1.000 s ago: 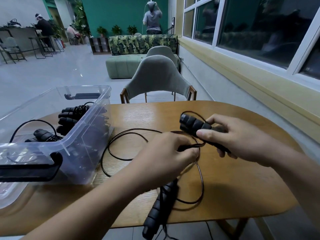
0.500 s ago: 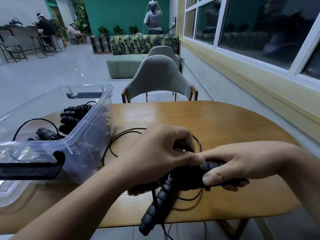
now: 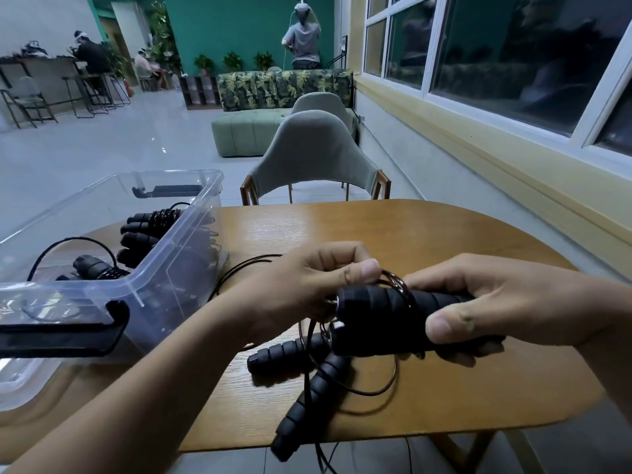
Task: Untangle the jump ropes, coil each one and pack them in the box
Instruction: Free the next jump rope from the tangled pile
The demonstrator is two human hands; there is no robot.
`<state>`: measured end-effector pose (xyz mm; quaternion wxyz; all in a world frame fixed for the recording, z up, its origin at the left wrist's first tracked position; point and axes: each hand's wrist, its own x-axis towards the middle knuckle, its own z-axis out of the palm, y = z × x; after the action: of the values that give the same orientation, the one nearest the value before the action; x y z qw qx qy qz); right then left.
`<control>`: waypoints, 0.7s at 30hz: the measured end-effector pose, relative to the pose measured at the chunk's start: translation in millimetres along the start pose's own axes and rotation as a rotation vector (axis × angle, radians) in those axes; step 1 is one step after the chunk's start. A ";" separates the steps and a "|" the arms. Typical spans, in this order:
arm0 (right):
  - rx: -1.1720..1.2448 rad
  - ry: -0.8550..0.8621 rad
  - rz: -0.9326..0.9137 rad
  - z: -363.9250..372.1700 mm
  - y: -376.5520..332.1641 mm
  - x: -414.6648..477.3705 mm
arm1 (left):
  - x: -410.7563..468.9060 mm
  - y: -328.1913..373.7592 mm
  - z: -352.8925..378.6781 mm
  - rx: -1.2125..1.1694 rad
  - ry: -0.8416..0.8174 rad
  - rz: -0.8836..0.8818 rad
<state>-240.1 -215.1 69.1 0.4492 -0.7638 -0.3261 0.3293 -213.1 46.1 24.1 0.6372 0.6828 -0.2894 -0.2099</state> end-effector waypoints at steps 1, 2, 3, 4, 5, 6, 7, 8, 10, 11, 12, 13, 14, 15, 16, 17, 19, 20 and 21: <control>0.010 0.013 -0.023 -0.6 1.1 -0.3 | 1.2 -1.5 0.3 -0.030 0.007 0.003; 0.022 0.028 -0.048 -0.8 2.2 -0.6 | 2.7 -2.3 1.2 -0.046 0.017 0.008; 0.039 0.049 -0.075 -1.1 3.3 -0.6 | 4.1 -2.5 2.2 -0.056 0.032 0.014; 0.061 0.070 -0.099 -1.5 4.7 -0.5 | 5.1 -2.4 3.6 -0.058 0.050 0.023; 0.084 0.093 -0.119 -1.5 5.5 0.0 | 6.1 -2.2 5.4 -0.048 0.071 0.036; 0.107 0.124 -0.133 -1.5 6.4 0.3 | 7.0 -2.1 7.5 -0.027 0.101 0.047; 0.126 0.160 -0.141 -1.9 7.8 1.1 | 7.6 -1.8 9.9 0.004 0.139 0.055; 0.140 0.197 -0.144 -2.0 8.4 2.0 | 8.5 -2.1 11.4 0.035 0.180 0.054; 0.171 0.274 -0.147 -2.1 10.1 4.6 | 9.7 -3.1 14.6 0.089 0.253 0.042; 0.193 0.315 -0.154 -2.2 10.2 5.2 | 10.4 -4.3 16.2 0.105 0.274 0.043; 0.216 0.359 -0.167 -2.6 10.3 5.5 | 10.9 -5.3 18.3 0.115 0.285 0.050; 0.234 0.406 -0.184 -3.2 9.8 4.9 | 11.4 -7.1 19.8 0.128 0.294 0.061; 0.249 0.455 -0.198 -4.2 9.8 4.0 | 12.0 -8.9 21.0 0.160 0.307 0.072; 0.263 0.505 -0.204 -5.3 9.9 3.6 | 12.3 -11.6 22.1 0.208 0.318 0.078; 0.279 0.555 -0.195 -6.3 10.3 3.5 | 12.6 -13.8 23.4 0.264 0.331 0.078; 0.288 0.601 -0.176 -7.0 11.1 4.0 | 12.8 -15.5 25.3 0.318 0.348 0.074; 0.280 0.674 -0.131 -6.3 12.4 6.5 | 12.3 -15.3 28.5 0.442 0.364 0.059; 0.271 0.695 -0.113 -5.1 12.2 8.1 | 11.4 -13.7 29.6 0.525 0.366 0.042; 0.262 0.708 -0.099 -3.8 11.7 9.2 | 9.9 -11.7 30.2 0.616 0.366 0.022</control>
<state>-229.5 -214.1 58.1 0.6433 -0.7497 -0.1424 0.0620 -224.0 17.2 10.3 0.4448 0.8659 -0.2277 0.0200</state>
